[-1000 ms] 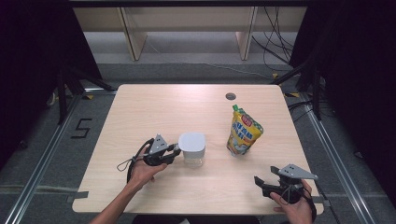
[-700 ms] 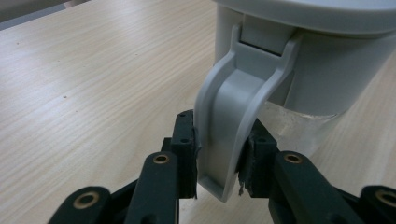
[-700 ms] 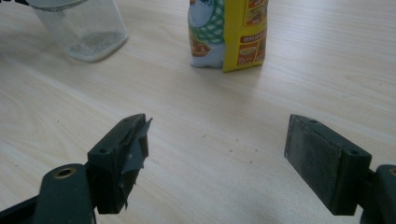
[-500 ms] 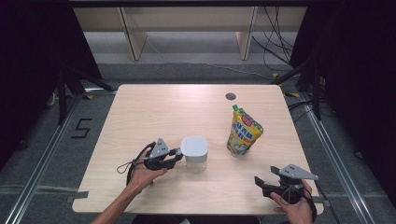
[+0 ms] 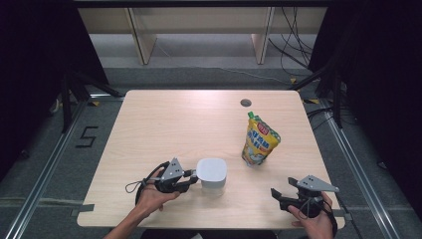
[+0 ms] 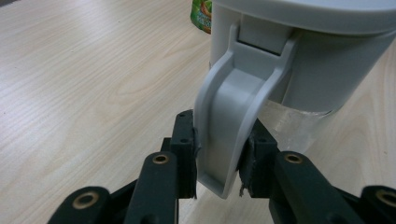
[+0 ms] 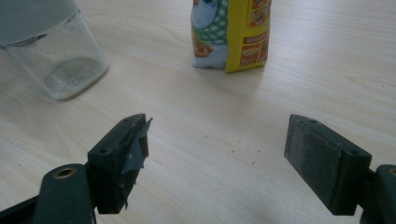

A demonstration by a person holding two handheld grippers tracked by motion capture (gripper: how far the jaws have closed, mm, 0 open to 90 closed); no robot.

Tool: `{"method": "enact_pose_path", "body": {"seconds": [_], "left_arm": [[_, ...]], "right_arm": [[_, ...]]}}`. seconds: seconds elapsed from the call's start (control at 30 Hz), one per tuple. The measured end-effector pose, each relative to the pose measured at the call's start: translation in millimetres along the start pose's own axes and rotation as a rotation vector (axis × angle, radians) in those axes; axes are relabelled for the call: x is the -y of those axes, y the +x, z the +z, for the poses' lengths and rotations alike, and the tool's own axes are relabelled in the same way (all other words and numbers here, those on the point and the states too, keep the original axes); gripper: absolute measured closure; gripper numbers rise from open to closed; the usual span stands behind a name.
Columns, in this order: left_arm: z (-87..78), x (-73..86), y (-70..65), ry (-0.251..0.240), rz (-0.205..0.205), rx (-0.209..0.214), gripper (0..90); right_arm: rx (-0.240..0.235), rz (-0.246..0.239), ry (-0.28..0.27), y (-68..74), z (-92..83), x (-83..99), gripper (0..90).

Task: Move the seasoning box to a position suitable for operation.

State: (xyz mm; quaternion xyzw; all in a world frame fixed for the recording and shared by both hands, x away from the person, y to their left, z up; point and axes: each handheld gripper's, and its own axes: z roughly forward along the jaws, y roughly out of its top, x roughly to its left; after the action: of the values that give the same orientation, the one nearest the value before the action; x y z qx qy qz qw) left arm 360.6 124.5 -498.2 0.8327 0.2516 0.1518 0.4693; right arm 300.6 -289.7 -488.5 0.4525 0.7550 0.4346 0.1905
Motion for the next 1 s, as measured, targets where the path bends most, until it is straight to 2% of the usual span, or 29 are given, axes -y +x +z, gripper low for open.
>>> {"method": "enact_pose_path", "body": {"seconds": [0.03,0.07,0.1,0.17,0.2,0.23,0.3,0.37,0.43,0.47,0.5,0.57,0.67,0.7,0.73,0.77,0.8,0.83,0.87,0.9,1.0], "left_arm": [[-0.5,0.1,-0.6,0.005,0.002,-0.004,70.1],[0.2,0.5,-2.7,-0.004,-0.023,0.008,70.1],[-0.6,0.2,-2.1,0.003,0.002,0.013,70.1],[-0.9,0.5,-6.3,0.002,-0.009,0.013,70.1],[-1.1,0.4,-6.7,0.007,-0.001,0.012,70.1],[-1.5,0.1,-8.2,0.008,-0.008,0.008,70.0],[-1.6,0.1,-9.0,0.009,-0.016,0.007,69.9],[-1.4,0.2,-9.7,0.005,-0.022,0.017,69.7],[-2.4,-0.5,-8.8,0.014,0.013,0.02,69.7],[-2.2,0.0,-11.2,0.01,-0.011,0.016,69.6],[-2.0,0.6,-11.8,0.002,-0.02,0.02,69.4],[-2.1,0.2,-9.6,0.002,-0.004,0.022,69.1],[-3.1,0.0,-9.5,0.017,-0.008,0.026,68.1],[-3.4,0.1,-9.2,0.02,-0.003,0.028,64.8],[-4.2,0.7,-8.0,0.023,0.009,0.029,62.1],[-5.5,1.3,-9.3,0.028,-0.016,0.038,57.4],[-6.8,2.5,-10.3,0.025,-0.029,0.025,52.6],[-8.9,2.7,-9.5,0.031,-0.028,0.034,49.6],[-10.2,3.0,-8.3,0.021,-0.009,0.03,46.7],[-12.5,3.8,-9.9,0.021,-0.043,0.024,42.0],[-19.6,3.7,-10.1,0.018,-0.065,0.035,37.0]], "right_arm": [[0.002,-0.002,-0.003,-0.1,0.2,0.0,22.7],[0.005,0.032,0.008,2.6,-0.4,0.3,22.7],[0.003,0.028,0.008,2.3,-0.1,0.2,22.7],[0.004,0.03,0.007,2.0,0.5,0.1,22.7],[0.006,-0.004,-0.003,-1.0,1.9,0.1,22.7],[0.007,-0.009,0.002,-1.4,1.9,-0.1,22.7],[0.014,0.002,0.001,-0.6,3.2,0.0,22.7],[-0.004,-0.002,-0.003,-0.5,1.8,0.2,22.7],[0.001,-0.005,-0.004,-1.1,1.4,0.4,22.7],[0.013,-0.008,-0.004,-1.5,2.0,0.5,22.7],[-0.001,-0.001,-0.001,-1.6,1.2,0.6,22.7],[0.007,-0.01,-0.003,-2.5,2.1,1.0,22.7],[0.002,0.001,0.001,-2.3,1.8,1.1,22.7],[0.013,-0.005,-0.002,-3.1,2.5,1.4,22.7],[0.01,0.027,0.014,-0.9,1.3,1.3,22.7],[0.002,0.036,0.021,-0.5,0.3,1.4,22.7],[0.0,0.017,0.004,-2.6,1.7,1.5,22.7],[0.002,0.018,0.008,-2.5,1.7,1.5,22.7],[-0.002,0.018,0.006,-2.4,1.7,1.4,22.7],[0.01,-0.012,0.005,-3.8,1.1,0.8,22.7],[0.008,-0.01,0.001,-2.8,1.6,0.7,22.7]]}}
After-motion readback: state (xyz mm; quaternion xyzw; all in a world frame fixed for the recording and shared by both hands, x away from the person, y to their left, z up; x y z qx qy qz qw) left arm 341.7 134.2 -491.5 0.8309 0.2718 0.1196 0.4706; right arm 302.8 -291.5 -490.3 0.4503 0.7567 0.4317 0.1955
